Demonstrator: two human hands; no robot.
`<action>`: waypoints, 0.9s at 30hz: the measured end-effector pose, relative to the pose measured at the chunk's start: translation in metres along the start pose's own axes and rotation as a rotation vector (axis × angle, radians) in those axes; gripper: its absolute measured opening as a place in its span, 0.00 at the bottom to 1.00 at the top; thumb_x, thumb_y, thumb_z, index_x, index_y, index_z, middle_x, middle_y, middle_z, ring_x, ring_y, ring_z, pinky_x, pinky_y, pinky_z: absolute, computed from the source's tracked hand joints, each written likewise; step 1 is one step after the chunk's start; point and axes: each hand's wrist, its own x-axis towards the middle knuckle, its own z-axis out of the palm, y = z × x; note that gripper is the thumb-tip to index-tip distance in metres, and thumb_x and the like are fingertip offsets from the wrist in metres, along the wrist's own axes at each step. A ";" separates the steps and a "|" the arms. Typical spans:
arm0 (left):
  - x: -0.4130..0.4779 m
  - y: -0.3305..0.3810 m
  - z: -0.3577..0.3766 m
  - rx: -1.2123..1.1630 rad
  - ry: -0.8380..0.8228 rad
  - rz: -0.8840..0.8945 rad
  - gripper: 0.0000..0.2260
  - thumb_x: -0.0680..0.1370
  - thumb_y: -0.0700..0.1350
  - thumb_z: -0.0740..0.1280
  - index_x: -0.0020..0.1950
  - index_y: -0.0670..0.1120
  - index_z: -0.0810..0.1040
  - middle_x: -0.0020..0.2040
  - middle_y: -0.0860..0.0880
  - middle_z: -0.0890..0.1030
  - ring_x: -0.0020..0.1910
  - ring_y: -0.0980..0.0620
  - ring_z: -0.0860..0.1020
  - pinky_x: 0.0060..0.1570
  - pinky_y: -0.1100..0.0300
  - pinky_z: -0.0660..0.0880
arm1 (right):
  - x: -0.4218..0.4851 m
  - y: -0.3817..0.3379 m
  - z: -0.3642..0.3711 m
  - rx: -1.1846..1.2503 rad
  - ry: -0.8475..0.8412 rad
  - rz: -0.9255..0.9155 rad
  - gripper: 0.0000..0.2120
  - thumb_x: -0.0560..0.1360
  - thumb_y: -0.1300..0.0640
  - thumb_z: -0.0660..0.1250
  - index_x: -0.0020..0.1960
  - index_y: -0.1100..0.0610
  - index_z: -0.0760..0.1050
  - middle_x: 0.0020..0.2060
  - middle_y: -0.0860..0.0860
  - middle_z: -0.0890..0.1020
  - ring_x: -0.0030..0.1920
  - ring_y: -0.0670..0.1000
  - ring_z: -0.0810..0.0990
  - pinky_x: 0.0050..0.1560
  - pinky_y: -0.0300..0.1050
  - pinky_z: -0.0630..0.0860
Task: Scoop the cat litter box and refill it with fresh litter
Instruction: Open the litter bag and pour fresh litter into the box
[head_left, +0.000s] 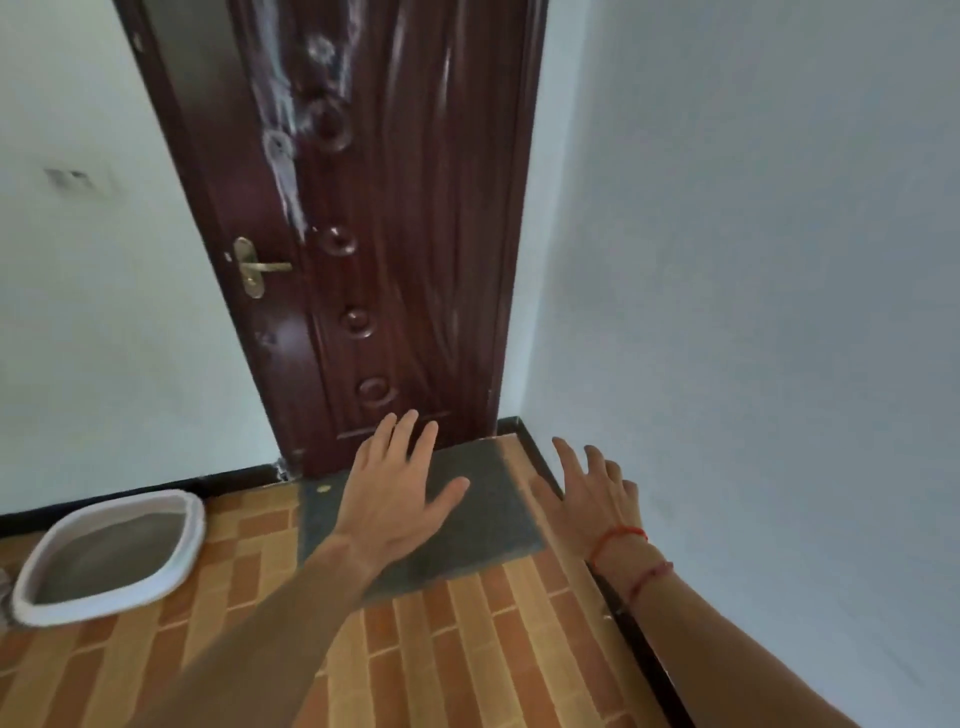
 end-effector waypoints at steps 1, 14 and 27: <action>-0.006 -0.021 -0.008 0.008 0.012 -0.048 0.37 0.77 0.70 0.46 0.77 0.47 0.64 0.78 0.45 0.62 0.77 0.42 0.59 0.73 0.45 0.61 | 0.008 -0.024 0.000 0.014 0.010 -0.050 0.29 0.77 0.34 0.47 0.75 0.44 0.54 0.71 0.53 0.65 0.68 0.57 0.67 0.65 0.57 0.66; -0.118 -0.225 -0.086 0.092 0.159 -0.555 0.38 0.75 0.71 0.46 0.76 0.50 0.64 0.78 0.46 0.63 0.77 0.43 0.60 0.72 0.43 0.62 | 0.023 -0.297 0.023 0.071 -0.010 -0.580 0.32 0.76 0.33 0.51 0.77 0.43 0.53 0.72 0.54 0.62 0.68 0.58 0.65 0.64 0.56 0.65; -0.249 -0.244 -0.098 0.254 0.260 -1.099 0.33 0.75 0.68 0.52 0.71 0.49 0.68 0.71 0.43 0.71 0.70 0.41 0.68 0.65 0.44 0.69 | -0.020 -0.428 0.059 0.146 -0.190 -1.133 0.30 0.76 0.34 0.53 0.75 0.44 0.55 0.71 0.55 0.64 0.67 0.59 0.66 0.64 0.58 0.66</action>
